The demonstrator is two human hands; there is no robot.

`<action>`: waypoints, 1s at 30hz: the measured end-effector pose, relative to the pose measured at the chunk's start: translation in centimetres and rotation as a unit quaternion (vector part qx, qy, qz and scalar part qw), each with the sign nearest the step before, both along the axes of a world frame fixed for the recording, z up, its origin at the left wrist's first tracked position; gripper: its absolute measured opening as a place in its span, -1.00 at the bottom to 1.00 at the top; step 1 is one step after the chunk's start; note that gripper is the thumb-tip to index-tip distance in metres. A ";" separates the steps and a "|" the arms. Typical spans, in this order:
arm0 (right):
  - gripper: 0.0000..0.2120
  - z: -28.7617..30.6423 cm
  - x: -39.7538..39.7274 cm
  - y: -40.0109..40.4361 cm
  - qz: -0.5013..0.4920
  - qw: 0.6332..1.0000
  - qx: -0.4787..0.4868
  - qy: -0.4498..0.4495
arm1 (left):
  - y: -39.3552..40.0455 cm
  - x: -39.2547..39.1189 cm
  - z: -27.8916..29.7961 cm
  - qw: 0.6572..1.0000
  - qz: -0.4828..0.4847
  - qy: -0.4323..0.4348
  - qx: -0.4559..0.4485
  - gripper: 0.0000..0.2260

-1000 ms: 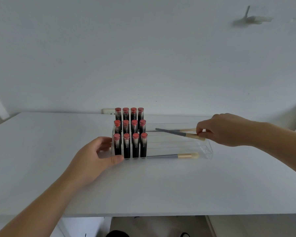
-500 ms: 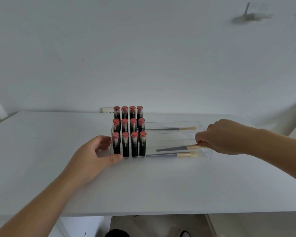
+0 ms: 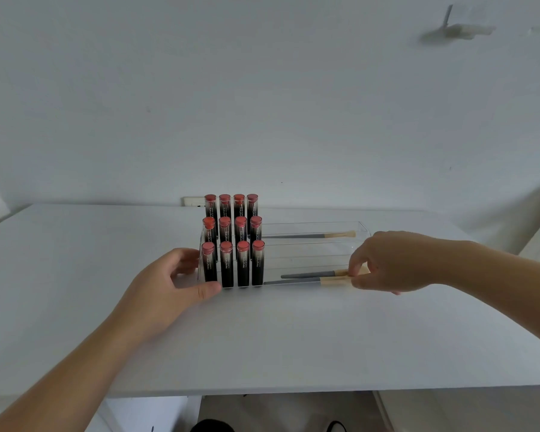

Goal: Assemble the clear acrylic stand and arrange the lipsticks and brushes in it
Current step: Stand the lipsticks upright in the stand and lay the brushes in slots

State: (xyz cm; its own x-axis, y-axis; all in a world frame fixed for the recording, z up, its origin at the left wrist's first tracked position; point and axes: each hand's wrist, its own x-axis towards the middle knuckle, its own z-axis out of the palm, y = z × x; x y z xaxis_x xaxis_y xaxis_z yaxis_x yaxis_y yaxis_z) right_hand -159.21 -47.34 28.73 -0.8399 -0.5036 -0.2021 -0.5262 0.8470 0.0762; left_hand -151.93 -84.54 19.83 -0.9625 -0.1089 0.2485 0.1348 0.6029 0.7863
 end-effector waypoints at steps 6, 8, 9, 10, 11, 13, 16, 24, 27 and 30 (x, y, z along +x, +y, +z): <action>-0.79 0.1 -0.1 -0.2 -0.071 0.988 -0.078 -0.114 | 0.0 0.0 0.0 1.000 0.000 -0.001 0.000 -0.14; -0.81 0.0 -0.2 -0.3 -0.088 0.980 -0.120 -0.134 | 0.0 0.0 0.0 1.000 0.000 0.000 -0.003 -0.20; -0.81 0.0 -0.2 -0.4 -0.094 0.976 -0.135 -0.143 | 0.0 0.0 0.0 1.000 0.000 0.001 -0.005 -0.22; -0.81 0.0 -0.2 -0.4 -0.100 0.972 -0.147 -0.151 | 0.1 0.0 0.0 1.000 0.001 0.001 -0.005 -0.23; -0.82 0.0 -0.1 -0.4 -0.105 0.969 -0.156 -0.158 | 0.1 0.0 0.0 1.000 0.001 0.002 -0.004 -0.23; -0.84 0.2 -0.1 -0.4 -0.111 0.966 -0.167 -0.166 | 0.1 0.0 0.0 1.000 0.001 0.004 -0.002 -0.24; -0.87 0.4 -0.3 -0.1 -0.100 0.970 -0.168 -0.147 | 0.1 0.0 0.0 1.000 -0.002 0.002 0.001 -0.28; -0.79 0.2 -1.4 1.6 -0.015 0.997 0.000 0.081 | 0.0 -0.1 0.0 1.000 0.001 0.003 0.000 -0.16; -0.80 0.3 -1.6 1.4 -0.017 0.997 -0.005 0.080 | 0.0 0.0 0.1 1.000 0.001 0.002 -0.002 -0.11; -0.86 0.3 -1.6 1.0 0.003 0.995 -0.007 0.096 | 0.0 0.0 0.0 1.000 0.002 0.000 -0.005 -0.14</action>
